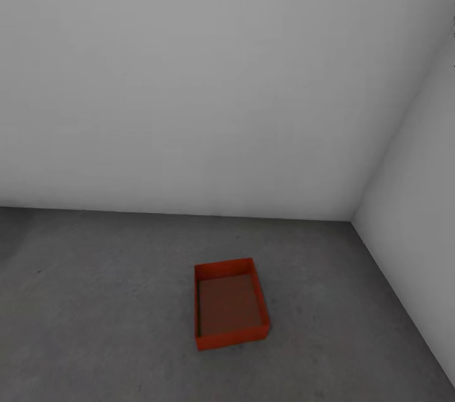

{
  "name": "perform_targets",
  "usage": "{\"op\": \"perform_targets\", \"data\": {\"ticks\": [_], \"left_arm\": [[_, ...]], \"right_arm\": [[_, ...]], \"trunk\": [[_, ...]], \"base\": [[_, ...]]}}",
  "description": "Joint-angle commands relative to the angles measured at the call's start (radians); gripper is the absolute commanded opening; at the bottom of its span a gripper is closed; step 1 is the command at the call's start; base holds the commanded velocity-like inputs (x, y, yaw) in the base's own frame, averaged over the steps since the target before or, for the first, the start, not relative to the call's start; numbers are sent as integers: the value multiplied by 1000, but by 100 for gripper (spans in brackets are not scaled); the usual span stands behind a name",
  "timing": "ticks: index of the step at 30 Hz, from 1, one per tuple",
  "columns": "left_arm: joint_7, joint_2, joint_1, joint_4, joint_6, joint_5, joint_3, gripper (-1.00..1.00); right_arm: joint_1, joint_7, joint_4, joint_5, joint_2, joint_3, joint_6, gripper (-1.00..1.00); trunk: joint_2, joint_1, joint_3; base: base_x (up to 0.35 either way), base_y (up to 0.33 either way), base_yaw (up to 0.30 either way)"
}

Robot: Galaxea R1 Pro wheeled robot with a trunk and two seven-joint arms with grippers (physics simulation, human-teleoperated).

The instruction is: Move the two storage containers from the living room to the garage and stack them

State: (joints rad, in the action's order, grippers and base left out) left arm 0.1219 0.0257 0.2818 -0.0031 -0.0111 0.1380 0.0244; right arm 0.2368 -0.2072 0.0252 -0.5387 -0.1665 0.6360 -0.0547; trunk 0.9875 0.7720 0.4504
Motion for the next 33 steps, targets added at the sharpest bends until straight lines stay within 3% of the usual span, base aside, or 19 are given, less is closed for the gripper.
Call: {"op": "perform_targets", "data": {"ticks": [1,24,33], "left_arm": [[2,0,0,0,-1,9,3,100],[2,-1,0,0,-1,9,3,100],[2,-1,0,0,-1,11,3,100]], "right_arm": [[1,-1,3,-10,-1,8,-5,100],[1,0,2,-10,-1,8,-5,100],[1,0,1,-9,9,8,-7,100]], "trunk": [[1,0,-1],[1,0,-36],[1,0,-39]], "base": [[0,0,0],[0,0,0],[0,0,0]]}}
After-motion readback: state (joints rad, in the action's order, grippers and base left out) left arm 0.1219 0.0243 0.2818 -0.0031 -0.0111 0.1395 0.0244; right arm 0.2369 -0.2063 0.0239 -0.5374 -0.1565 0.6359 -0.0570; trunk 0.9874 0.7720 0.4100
